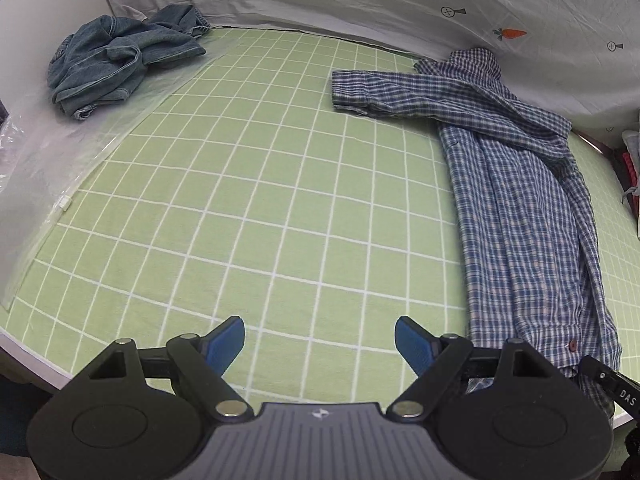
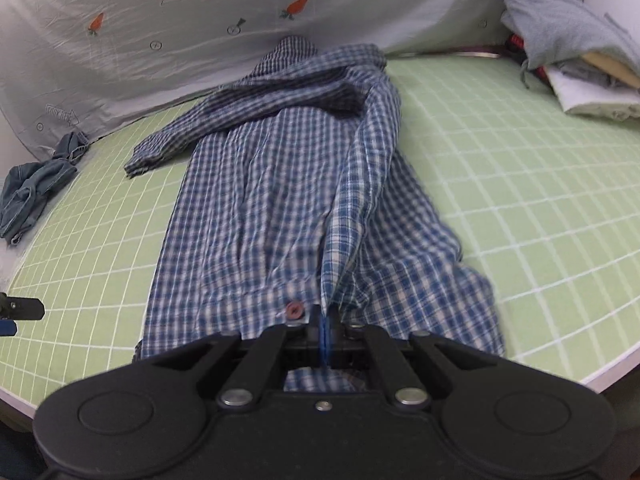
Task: Fold clothes
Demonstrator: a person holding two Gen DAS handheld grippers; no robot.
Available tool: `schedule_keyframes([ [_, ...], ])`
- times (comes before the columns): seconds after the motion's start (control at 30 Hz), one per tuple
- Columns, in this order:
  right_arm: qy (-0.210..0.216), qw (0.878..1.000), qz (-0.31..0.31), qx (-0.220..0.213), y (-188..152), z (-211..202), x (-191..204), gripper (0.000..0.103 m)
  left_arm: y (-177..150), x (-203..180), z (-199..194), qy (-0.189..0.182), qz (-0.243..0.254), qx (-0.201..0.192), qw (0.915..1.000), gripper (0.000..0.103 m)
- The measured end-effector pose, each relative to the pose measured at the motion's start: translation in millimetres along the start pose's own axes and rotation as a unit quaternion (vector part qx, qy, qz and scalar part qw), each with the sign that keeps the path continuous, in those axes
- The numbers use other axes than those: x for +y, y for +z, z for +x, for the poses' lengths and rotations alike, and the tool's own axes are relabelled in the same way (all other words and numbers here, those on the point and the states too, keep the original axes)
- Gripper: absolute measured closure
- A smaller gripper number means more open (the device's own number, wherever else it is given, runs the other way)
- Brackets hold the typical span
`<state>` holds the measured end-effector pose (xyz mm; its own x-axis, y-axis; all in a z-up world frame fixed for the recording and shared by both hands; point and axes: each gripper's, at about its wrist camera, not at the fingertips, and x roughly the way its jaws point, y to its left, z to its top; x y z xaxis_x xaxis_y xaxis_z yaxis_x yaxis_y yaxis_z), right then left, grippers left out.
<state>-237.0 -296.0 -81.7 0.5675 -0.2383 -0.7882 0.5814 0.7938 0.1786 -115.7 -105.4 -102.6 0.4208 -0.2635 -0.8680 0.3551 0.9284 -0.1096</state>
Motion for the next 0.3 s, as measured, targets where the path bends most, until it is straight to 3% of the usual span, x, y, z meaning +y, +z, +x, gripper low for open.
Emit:
schedule_keyframes([
  [0.13,-0.01,0.999,0.029,0.023,-12,11,5,0.092,-1,14,1,-0.002,-0.014,0.004,0.9999,0.02],
  [0.17,-0.008,0.999,0.038,0.019,-10,7,4,0.09,-1,17,1,-0.002,-0.017,0.004,0.9998,0.02],
  [0.23,-0.003,0.998,0.057,-0.001,-7,-5,0,0.072,-1,24,1,-0.004,-0.025,0.006,0.9997,0.02],
  [0.3,-0.005,0.998,0.066,-0.024,-3,-17,-3,0.071,-1,28,2,-0.007,-0.03,0.008,0.9995,0.02],
])
